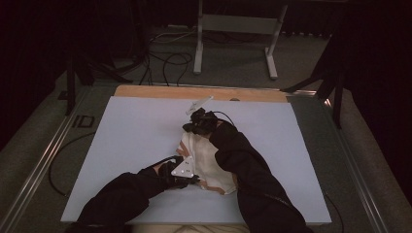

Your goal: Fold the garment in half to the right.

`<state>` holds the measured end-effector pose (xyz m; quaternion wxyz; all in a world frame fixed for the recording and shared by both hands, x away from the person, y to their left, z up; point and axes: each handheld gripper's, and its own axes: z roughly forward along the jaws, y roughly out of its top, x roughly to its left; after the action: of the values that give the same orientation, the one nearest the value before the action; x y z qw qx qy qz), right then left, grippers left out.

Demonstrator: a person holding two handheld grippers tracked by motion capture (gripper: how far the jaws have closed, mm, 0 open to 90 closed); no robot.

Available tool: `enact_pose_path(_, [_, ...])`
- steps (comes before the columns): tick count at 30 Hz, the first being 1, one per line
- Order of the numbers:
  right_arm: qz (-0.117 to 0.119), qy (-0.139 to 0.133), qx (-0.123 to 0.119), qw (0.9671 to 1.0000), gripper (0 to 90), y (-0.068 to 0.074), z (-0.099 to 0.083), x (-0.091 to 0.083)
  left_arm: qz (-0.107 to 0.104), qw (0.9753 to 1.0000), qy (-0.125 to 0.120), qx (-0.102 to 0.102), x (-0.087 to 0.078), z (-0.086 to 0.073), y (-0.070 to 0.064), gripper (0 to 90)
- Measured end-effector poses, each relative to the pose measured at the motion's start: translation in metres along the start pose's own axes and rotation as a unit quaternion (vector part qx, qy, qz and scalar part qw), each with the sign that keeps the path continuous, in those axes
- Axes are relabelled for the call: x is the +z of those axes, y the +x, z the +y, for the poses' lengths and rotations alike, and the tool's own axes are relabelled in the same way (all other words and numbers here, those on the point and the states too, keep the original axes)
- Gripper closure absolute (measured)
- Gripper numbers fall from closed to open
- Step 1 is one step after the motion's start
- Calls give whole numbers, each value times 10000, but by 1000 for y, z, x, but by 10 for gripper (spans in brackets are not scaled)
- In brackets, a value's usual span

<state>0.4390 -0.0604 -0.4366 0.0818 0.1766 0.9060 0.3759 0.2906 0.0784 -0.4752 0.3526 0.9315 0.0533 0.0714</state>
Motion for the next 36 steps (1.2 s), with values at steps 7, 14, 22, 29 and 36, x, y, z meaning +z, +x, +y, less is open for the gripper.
enact_pose_path(7, [-99,-68,95,9999,897,-4,-10,-15,-29,10000,27,87,3,7,-1,885])
enact_pose_path(14, [-195,-163,186,9995,896,-8,-19,-30,-77,9998,35,158,6,16,0,885])
enact_pose_path(22, [-298,-275,330,9986,896,-13,-32,-46,-158,9997,5,180,10,25,-1,885])
enact_pose_path(29, [-378,-302,438,9979,896,-17,-47,-57,-258,9994,21,228,16,32,-2,885])
enact_pose_path(36, [-453,-327,546,9969,896,-20,-61,-66,-359,9986,71,374,23,43,-4,885])
